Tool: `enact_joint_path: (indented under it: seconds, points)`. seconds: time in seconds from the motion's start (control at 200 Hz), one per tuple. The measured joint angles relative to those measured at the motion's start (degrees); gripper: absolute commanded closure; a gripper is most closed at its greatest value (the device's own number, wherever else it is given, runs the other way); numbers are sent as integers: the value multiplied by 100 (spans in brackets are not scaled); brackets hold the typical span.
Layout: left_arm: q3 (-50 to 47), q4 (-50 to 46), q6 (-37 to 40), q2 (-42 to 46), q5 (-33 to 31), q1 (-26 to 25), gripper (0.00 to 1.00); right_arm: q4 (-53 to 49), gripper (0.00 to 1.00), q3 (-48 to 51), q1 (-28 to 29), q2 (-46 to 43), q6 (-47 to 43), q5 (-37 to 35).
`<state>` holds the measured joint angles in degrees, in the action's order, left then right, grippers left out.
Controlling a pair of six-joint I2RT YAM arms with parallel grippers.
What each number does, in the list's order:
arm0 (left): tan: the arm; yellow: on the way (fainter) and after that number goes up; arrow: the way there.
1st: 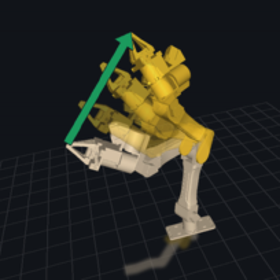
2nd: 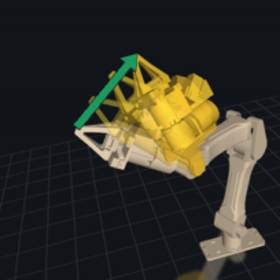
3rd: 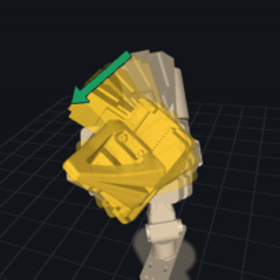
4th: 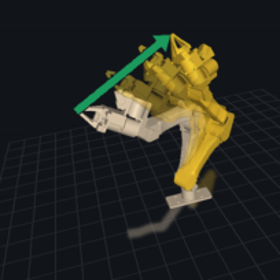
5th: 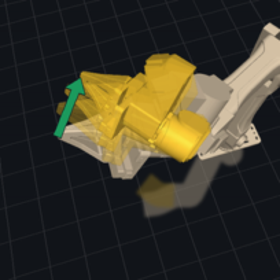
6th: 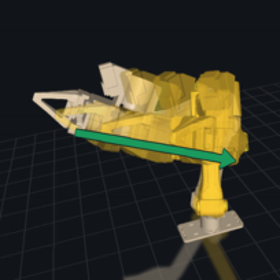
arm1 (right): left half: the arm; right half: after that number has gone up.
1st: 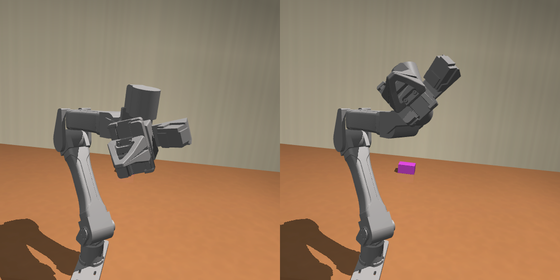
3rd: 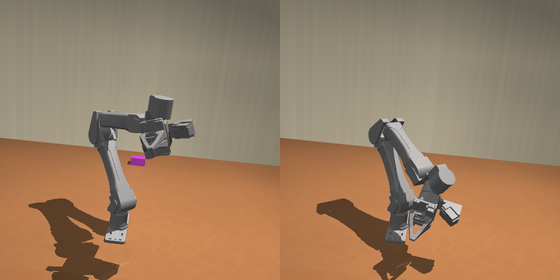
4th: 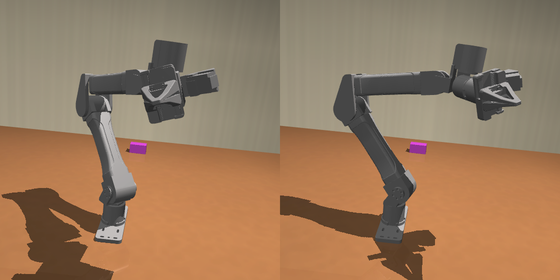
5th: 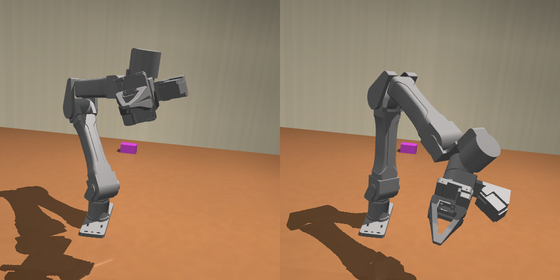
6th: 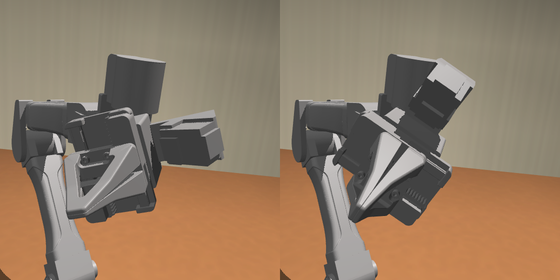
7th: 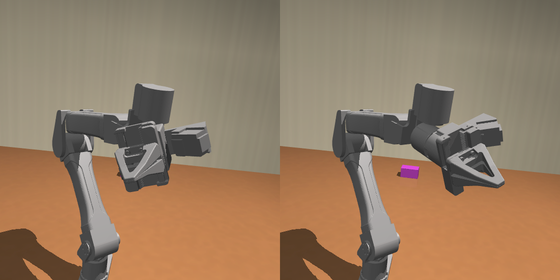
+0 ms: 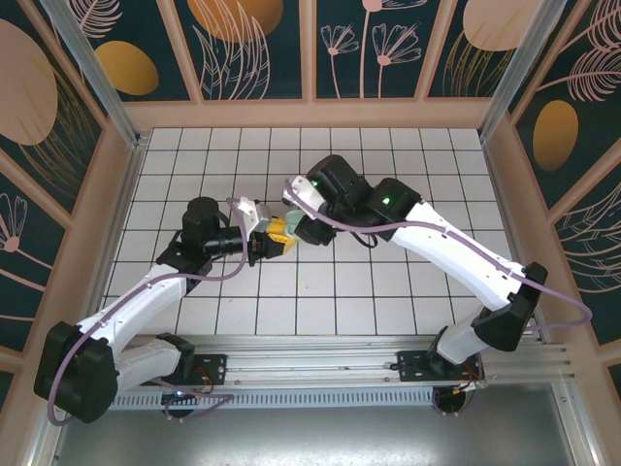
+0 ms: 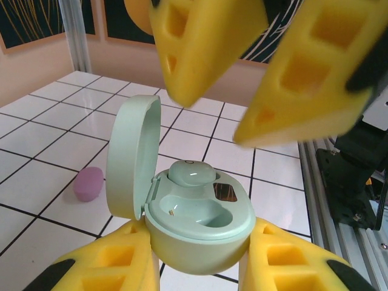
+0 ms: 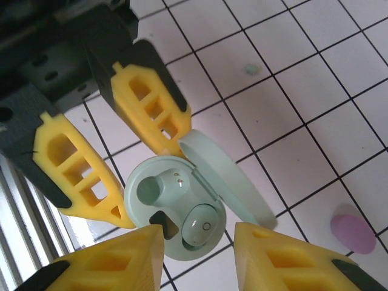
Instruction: Insert wireless bluetooth earbuds into charging case
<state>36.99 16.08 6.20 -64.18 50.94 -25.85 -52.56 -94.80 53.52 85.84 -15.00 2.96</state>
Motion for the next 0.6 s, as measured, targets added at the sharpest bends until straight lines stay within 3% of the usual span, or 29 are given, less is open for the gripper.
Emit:
enact_joint_path:
  seconds: [0.365, 0.601]
  points:
    - [-9, 144, -68, 254, -85, 0, 93, 728, 63, 232, -1493, -920, 890, 1338]
    - [-98, 264, -205, 374, -177, 0, 93, 1381, 62, 1082, -2450, -831, 1921, 1718]
